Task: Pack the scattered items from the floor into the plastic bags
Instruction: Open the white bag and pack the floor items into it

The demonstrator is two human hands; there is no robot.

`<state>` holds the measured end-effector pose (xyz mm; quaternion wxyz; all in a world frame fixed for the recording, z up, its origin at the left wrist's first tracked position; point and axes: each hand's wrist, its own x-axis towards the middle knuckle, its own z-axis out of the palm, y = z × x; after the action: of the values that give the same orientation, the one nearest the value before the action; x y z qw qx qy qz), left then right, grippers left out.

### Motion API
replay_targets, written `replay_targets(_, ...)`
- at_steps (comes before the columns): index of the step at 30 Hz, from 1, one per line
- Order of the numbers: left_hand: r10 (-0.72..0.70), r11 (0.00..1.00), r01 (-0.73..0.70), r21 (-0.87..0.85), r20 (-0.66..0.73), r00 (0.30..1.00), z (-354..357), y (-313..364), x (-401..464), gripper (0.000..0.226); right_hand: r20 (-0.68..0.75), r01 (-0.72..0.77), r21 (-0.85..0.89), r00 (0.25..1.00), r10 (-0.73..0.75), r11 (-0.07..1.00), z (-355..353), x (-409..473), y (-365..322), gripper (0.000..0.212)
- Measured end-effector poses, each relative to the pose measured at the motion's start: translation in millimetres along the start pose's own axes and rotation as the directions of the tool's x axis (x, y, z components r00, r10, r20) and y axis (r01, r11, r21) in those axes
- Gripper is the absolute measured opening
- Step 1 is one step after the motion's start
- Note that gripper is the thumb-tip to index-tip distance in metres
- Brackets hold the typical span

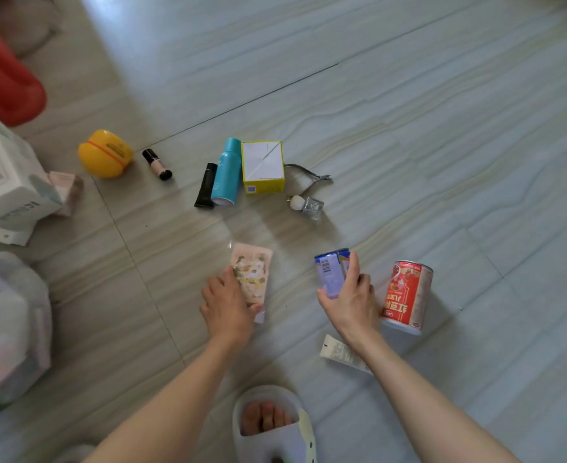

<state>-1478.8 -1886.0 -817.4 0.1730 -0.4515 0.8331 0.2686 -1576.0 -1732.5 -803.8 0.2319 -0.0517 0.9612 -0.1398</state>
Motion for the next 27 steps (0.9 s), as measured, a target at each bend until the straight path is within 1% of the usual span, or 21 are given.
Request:
replay_targets(2, -0.059, 0.996, 0.061, -0.062, 0.028, 0.998, 2.3, 1.6, 1.4, 0.078, 0.054, -0.007, 0.100, 0.999, 0.001, 0.995, 1.8, -3.9, -2.0, 0.084)
replay_targets(4, -0.121, 0.975, 0.129, -0.182, 0.053, 0.991, 3.5, -1.6, 3.7, 0.056, 0.111, -0.023, 0.221, 0.994, -0.002, 0.975, 2.8, -9.9, -6.8, 0.080)
replay_targets(5, -0.119, 0.960, 0.133, -0.245, 0.071, 0.990, 0.3, -3.6, 4.7, 0.044, 0.129, -0.041, 0.276, 0.992, 0.005, 0.960, 3.2, -13.4, -11.0, 0.079)
replay_targets(7, -0.039, 0.951, 0.070, -0.300, 0.106, 0.994, -14.6, -7.3, 5.9, 0.028, 0.148, -0.039, 0.385, 0.989, -0.019, 0.922, 2.0, -21.8, -23.5, 0.084)
replay_targets(8, 0.011, 0.958, 0.017, -0.286, 0.094, 0.995, -27.2, -9.4, 6.2, 0.021, 0.150, -0.032, 0.432, 0.988, -0.036, 0.901, 0.3, -26.5, -30.8, 0.084)
replay_targets(10, 0.100, 0.974, -0.085, -0.212, 0.060, 0.993, -61.4, -13.6, 5.6, 0.013, 0.153, -0.041, 0.511, 0.987, -0.044, 0.858, -7.7, -35.0, -48.9, 0.072)
replay_targets(11, 0.141, 0.978, -0.131, -0.161, 0.053, 0.989, -81.6, -15.2, 3.4, 0.012, 0.158, -0.051, 0.547, 0.987, -0.044, 0.836, -14.2, -39.9, -59.5, 0.067)
replay_targets(12, 0.177, 0.979, -0.170, -0.112, 0.052, 0.983, -103.1, -16.9, 0.0, 0.013, 0.164, -0.058, 0.586, 0.985, -0.048, 0.808, -22.6, -46.1, -71.7, 0.066)
replay_targets(14, 0.226, 0.974, -0.224, -0.040, 0.067, 0.972, -151.1, -19.5, -11.2, 0.012, 0.179, -0.071, 0.666, 0.982, -0.066, 0.743, -39.6, -58.9, -96.7, 0.074)
replay_targets(15, 0.256, 0.967, -0.255, -0.014, 0.056, 0.965, -177.6, -20.7, -20.2, 0.013, 0.181, -0.062, 0.688, 0.980, -0.089, 0.724, -48.9, -66.5, -110.6, 0.075)
replay_targets(17, 0.348, 0.938, -0.347, 0.015, -0.039, 0.937, -230.8, -28.2, -41.8, 0.012, 0.188, -0.025, 0.719, 0.969, -0.160, 0.694, -68.4, -84.2, -139.1, 0.068)
replay_targets(19, 0.444, 0.892, -0.452, 0.012, -0.213, 0.870, -275.5, -44.7, -64.1, 0.016, 0.198, -0.003, 0.772, 0.951, -0.236, 0.636, -85.6, -103.5, -168.5, 0.066)
replay_targets(20, 0.458, 0.876, -0.482, -0.002, -0.308, 0.834, -295.0, -57.2, -77.7, 0.020, 0.211, -0.002, 0.799, 0.937, -0.277, 0.601, -93.5, -114.9, -184.3, 0.065)
replay_targets(21, 0.445, 0.869, -0.494, -0.026, -0.394, 0.804, -312.4, -71.5, -92.0, 0.021, 0.229, -0.005, 0.824, 0.918, -0.325, 0.567, -99.9, -126.2, -199.8, 0.059)
replay_targets(23, 0.361, 0.870, -0.484, -0.091, -0.550, 0.753, -338.9, -106.7, -117.2, 0.017, 0.271, 0.003, 0.843, 0.862, -0.429, 0.538, -111.1, -151.3, -230.6, 0.040)
replay_targets(24, 0.293, 0.881, -0.457, -0.127, -0.613, 0.734, -348.9, -127.5, -129.1, 0.015, 0.287, 0.031, 0.836, 0.827, -0.483, 0.548, -114.3, -163.9, -245.7, 0.038)
replay_targets(26, 0.135, 0.918, -0.348, -0.190, -0.676, 0.725, -360.2, -173.6, -150.4, 0.015, 0.293, 0.153, 0.795, 0.750, -0.593, 0.587, -114.9, -187.8, -275.6, 0.042)
replay_targets(27, 0.074, 0.941, -0.277, -0.196, -0.679, 0.730, -361.8, -198.4, -158.7, 0.015, 0.278, 0.258, 0.756, 0.705, -0.652, 0.601, -112.0, -200.1, -292.1, 0.045)
